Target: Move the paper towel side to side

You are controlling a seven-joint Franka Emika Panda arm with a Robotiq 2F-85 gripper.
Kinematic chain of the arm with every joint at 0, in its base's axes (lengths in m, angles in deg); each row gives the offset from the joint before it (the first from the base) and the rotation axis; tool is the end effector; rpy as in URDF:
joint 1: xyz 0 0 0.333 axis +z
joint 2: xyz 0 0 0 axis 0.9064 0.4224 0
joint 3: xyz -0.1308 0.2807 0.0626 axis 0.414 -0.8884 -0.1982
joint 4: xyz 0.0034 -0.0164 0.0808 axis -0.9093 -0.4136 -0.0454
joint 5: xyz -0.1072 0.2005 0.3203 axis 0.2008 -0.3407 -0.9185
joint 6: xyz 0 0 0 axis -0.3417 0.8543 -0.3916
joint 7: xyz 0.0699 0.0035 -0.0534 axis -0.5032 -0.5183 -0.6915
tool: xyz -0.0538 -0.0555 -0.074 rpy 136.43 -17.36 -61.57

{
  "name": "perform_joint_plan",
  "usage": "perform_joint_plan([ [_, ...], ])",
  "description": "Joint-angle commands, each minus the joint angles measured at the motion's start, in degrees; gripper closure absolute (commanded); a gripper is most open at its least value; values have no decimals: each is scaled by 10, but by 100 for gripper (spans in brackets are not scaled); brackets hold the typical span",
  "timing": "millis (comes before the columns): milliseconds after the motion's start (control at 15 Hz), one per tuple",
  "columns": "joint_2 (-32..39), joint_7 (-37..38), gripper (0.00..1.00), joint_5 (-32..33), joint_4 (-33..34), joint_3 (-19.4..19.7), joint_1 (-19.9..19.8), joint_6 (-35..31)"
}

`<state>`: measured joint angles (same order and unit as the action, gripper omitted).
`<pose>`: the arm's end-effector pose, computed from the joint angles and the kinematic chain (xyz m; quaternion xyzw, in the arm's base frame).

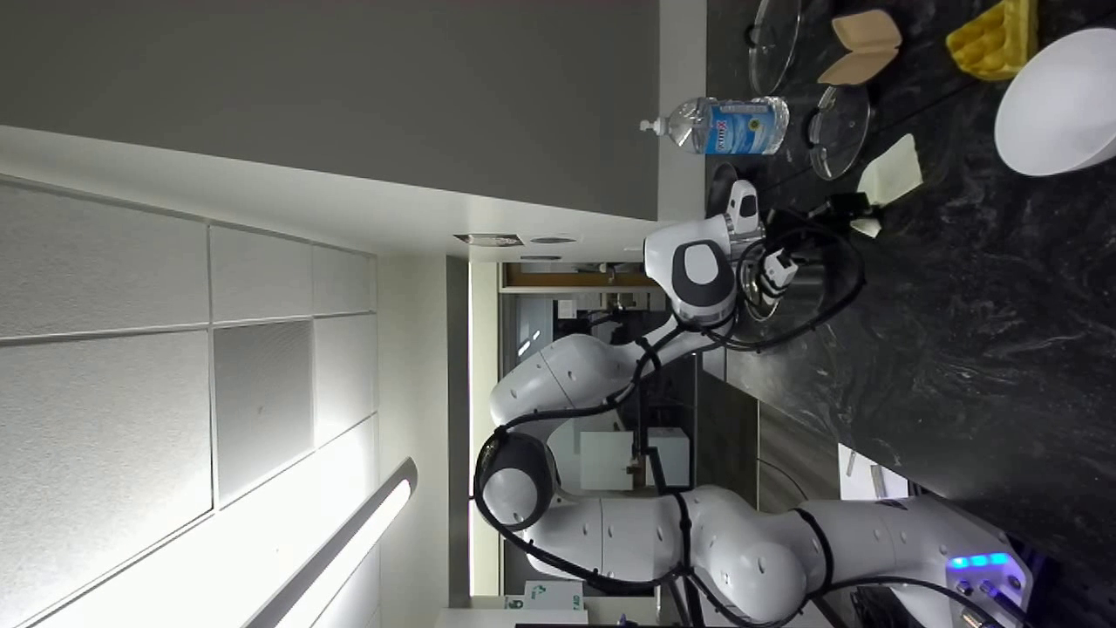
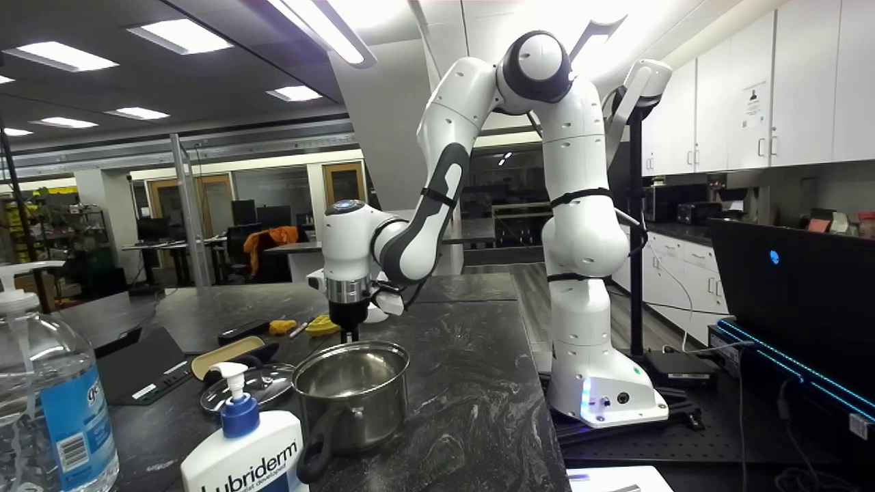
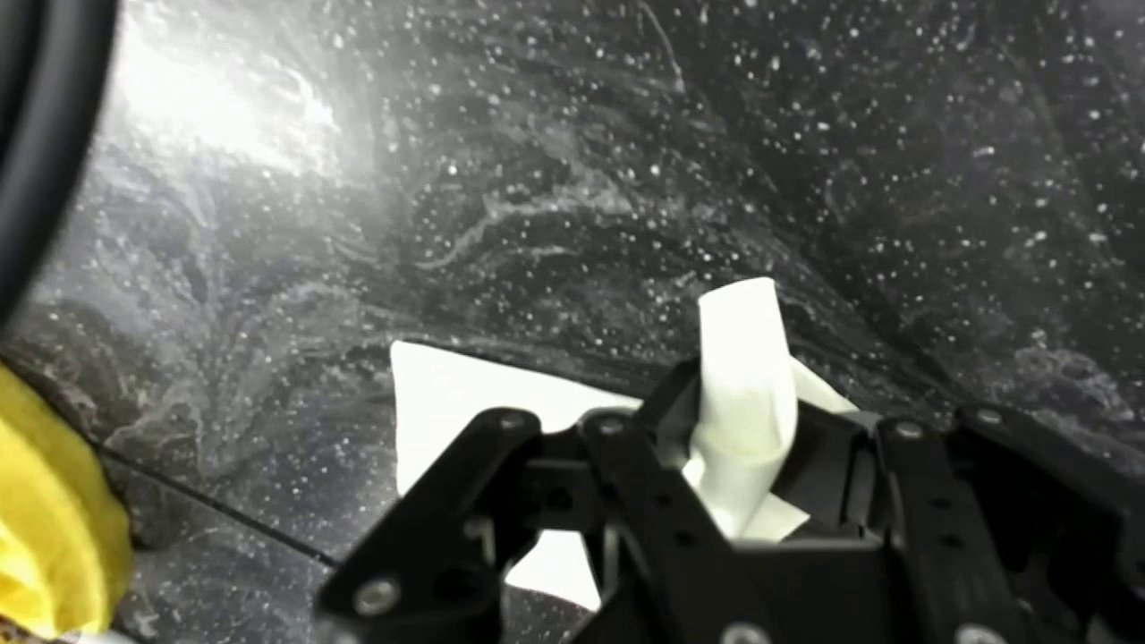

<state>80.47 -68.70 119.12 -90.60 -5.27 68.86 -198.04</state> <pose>0.4564 0.0675 0.2642 0.9750 0.1753 0.0668 0.1190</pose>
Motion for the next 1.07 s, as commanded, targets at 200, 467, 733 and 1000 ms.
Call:
perform_joint_plan([
  [200, 18, 59, 98, 35, 31, 31, -17, 6],
  [467, 19, 79, 98, 22, 29, 60, -38, -9],
  [733, 14, 79, 98, 6, 31, 80, -56, -14],
  [1000, 13, 80, 98, 10, 38, 85, -59, -11],
])
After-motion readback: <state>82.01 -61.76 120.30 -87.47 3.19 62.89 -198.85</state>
